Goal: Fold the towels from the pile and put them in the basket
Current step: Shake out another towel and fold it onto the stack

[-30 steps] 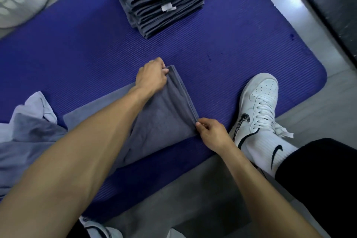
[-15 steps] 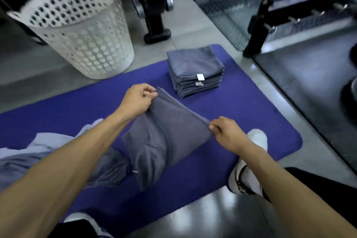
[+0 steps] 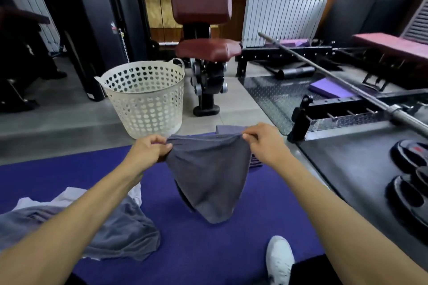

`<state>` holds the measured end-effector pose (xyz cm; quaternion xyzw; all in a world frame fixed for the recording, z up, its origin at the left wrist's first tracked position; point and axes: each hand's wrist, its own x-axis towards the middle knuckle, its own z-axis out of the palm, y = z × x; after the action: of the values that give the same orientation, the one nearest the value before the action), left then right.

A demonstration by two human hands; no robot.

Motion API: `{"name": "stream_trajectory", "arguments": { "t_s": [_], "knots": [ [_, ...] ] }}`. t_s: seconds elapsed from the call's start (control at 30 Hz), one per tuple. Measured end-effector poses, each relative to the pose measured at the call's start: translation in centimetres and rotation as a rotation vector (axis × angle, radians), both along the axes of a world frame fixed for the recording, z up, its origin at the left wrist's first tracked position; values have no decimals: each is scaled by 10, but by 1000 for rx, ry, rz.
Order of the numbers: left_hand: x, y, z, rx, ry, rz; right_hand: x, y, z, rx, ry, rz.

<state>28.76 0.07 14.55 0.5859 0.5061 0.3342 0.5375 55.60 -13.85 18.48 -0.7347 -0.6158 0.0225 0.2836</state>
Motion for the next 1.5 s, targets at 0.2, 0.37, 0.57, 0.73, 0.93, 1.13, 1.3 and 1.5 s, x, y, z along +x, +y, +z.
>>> {"name": "stream_trajectory", "arguments": {
  "t_s": [0.2, 0.37, 0.57, 0.73, 0.93, 1.13, 1.3, 1.5],
  "knots": [
    [4, 5, 1, -32, -61, 226, -19, 8, -11, 88, 98, 10],
    [8, 3, 13, -31, -94, 168, -12, 18, -7, 193, 279, -129],
    [0, -8, 4, -97, 11, 25, 7, 23, -20, -236, 345, -128],
    [1, -17, -5, -143, 216, -51, 4, 19, -31, -274, 314, -7],
    [12, -24, -6, -33, 219, -108, 7, 0, -27, -231, 284, 87],
    [24, -28, 0, 64, -60, -4, 5, -17, -24, -120, 292, 52],
    [-3, -21, 1, 112, -9, 76, -4, -18, -28, -24, 358, -30],
    [-18, -32, 2, -50, 129, -68, -4, -21, -31, -196, 451, -80]
  ]
}}
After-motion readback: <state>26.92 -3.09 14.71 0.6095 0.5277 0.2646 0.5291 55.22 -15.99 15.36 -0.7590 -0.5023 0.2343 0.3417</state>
